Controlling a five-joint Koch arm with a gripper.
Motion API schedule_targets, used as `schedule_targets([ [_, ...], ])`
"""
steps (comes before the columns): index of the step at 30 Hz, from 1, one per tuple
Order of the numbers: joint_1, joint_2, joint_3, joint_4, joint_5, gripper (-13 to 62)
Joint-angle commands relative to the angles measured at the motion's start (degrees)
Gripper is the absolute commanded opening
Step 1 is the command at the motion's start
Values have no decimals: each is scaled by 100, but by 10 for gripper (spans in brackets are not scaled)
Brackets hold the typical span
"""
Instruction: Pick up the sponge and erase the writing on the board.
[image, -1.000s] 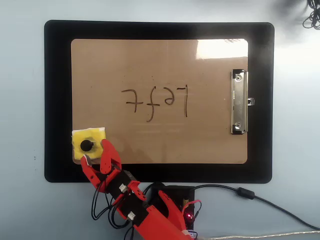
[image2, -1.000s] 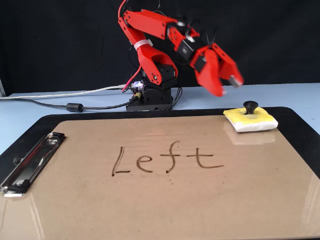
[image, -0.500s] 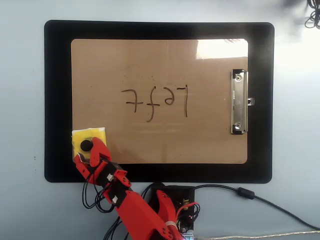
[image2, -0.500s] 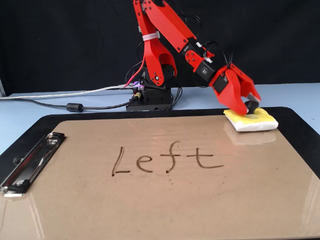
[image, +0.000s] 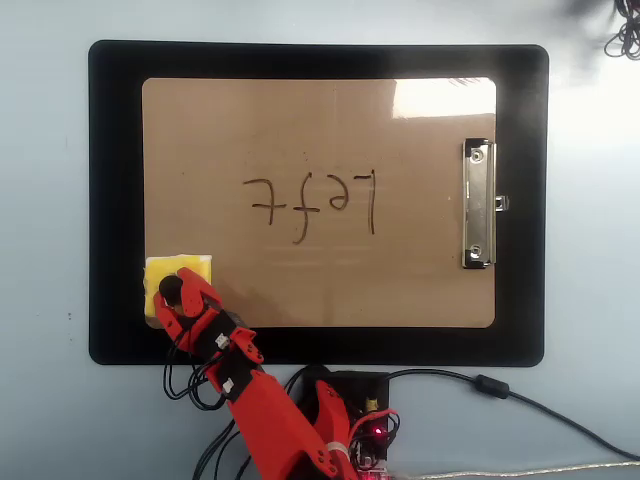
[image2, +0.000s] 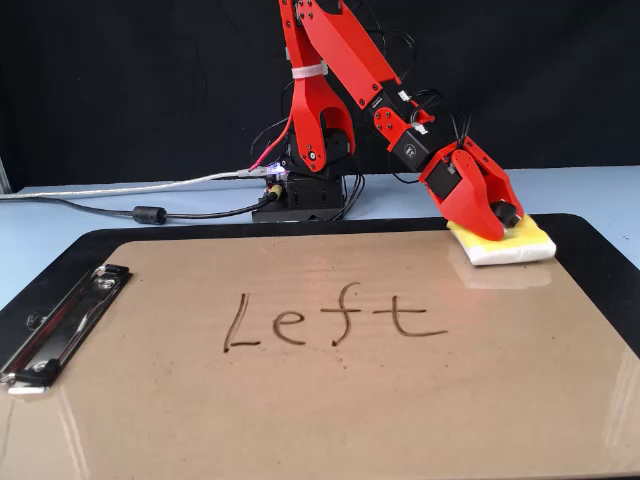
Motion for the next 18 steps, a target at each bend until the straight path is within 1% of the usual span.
schedule_targets([
  [1,44,105,-105,-316,26,-79],
  [5,62,272,-158,-290,-18,-79],
  [8,193,844,-325,105,-35,-79],
  [11,826,1793,-747,1688,-26,-79],
  [13,1529,2338,-1248,3111,44,-79],
  [15,2479,2593,-1758,4298,308,-79],
  [16,3076,2637,-1969,4667,633,-79],
  [18,4131,2628,-2109,4702,1160,-79],
])
